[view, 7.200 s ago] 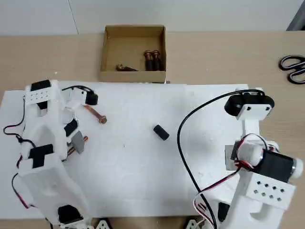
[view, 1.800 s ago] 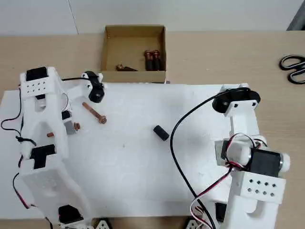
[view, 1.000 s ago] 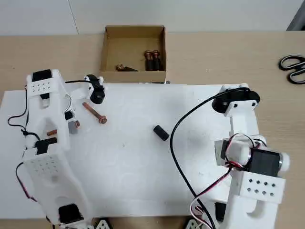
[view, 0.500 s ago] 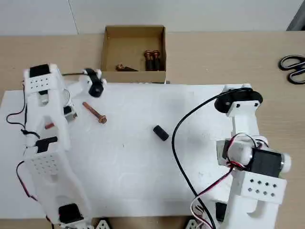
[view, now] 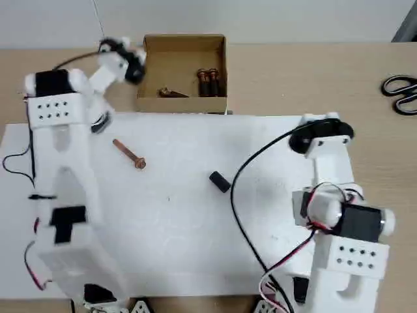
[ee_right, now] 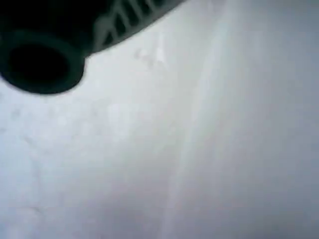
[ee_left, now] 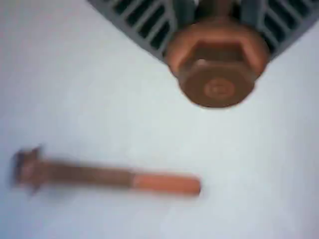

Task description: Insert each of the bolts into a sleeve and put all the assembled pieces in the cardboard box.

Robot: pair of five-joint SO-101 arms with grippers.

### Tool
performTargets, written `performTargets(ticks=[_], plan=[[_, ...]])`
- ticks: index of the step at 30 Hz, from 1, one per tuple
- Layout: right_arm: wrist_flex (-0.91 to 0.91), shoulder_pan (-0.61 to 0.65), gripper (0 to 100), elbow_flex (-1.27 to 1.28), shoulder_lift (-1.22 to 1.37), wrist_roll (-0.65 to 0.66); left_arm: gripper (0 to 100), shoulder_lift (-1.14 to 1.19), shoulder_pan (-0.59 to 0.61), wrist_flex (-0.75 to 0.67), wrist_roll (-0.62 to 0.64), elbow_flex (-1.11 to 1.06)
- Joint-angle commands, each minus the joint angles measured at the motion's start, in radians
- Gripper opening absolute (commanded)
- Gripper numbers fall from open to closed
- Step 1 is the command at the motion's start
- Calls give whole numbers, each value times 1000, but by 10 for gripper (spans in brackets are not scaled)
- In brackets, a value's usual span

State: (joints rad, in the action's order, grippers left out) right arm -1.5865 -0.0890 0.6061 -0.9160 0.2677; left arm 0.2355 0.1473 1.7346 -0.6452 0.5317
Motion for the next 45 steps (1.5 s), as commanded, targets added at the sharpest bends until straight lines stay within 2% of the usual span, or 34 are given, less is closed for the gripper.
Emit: performTargets(ticks=[1, 5, 9, 14, 18, 22, 24, 28, 34, 37, 40, 45], plan=[[13, 94, 4, -49, -16, -11, 5, -183, -107, 18, 180, -31], [21, 165, 4, -51, -16, -11, 5, -284, -189, 18, 316, -136], [51, 205, 4, -51, -16, -12, 5, -384, -241, 18, 381, -194], [246, 223, 4, -43, -107, -14, 5, -516, -295, -17, 496, -211], [409, 346, 3, 28, -209, -14, 5, -640, -308, -101, 565, -211], [435, 503, 3, 130, -346, -14, 5, -764, -327, -120, 600, -246], [433, 547, 3, 183, -435, -14, 5, -833, -334, -97, 612, -312], [433, 555, 3, 336, -628, -14, 5, -1026, -328, -112, 663, -492], [443, 558, 3, 574, -900, -14, 5, -1358, -327, -384, 875, -872], [443, 556, 3, 614, -895, -20, 5, -1502, -327, -482, 934, -1072], [466, 558, 3, 618, -883, -121, 5, -1622, -327, -543, 974, -1222], [556, 559, 3, 707, -883, -173, 5, -1775, -328, -611, 991, -1417]])
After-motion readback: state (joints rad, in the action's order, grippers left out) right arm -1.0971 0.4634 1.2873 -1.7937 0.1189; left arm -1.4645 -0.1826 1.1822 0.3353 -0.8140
